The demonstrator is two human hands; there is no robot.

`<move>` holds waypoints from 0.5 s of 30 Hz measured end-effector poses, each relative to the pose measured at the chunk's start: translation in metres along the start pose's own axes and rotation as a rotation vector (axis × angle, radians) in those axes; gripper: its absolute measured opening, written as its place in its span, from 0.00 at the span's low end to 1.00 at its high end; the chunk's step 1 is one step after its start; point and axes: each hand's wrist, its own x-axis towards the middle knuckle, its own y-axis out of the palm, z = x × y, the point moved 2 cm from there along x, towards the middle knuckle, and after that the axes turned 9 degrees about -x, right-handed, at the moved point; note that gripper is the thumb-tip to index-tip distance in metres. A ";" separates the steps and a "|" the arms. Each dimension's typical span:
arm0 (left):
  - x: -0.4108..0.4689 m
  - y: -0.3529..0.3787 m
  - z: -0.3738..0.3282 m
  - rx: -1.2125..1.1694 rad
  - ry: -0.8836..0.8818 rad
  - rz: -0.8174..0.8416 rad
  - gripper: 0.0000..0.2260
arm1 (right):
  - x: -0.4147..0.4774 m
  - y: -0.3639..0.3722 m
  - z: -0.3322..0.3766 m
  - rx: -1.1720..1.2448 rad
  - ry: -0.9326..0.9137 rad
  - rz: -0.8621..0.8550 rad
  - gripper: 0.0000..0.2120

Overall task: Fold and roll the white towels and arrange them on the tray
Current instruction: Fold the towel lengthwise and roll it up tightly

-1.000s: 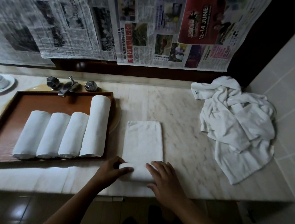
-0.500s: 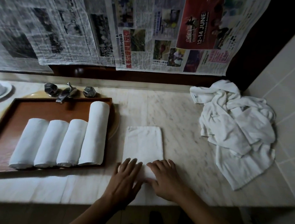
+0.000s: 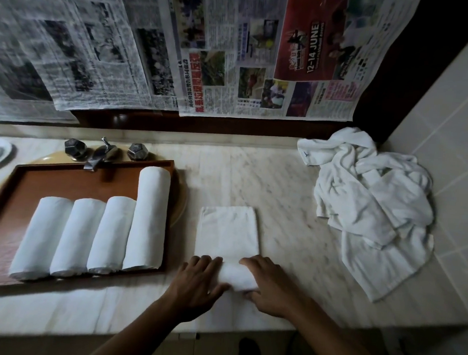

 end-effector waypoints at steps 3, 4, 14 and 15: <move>-0.015 0.002 -0.003 -0.041 0.000 0.003 0.35 | -0.010 0.000 0.002 0.043 0.006 0.031 0.35; -0.021 0.003 -0.003 -0.058 -0.001 0.006 0.35 | -0.015 0.003 0.003 0.063 0.006 0.039 0.35; -0.050 0.007 0.006 -0.367 -0.098 -0.077 0.26 | -0.033 0.023 -0.006 0.124 0.035 0.034 0.41; -0.049 0.009 0.006 -0.393 -0.112 -0.093 0.27 | -0.032 0.024 -0.006 0.122 0.050 0.040 0.42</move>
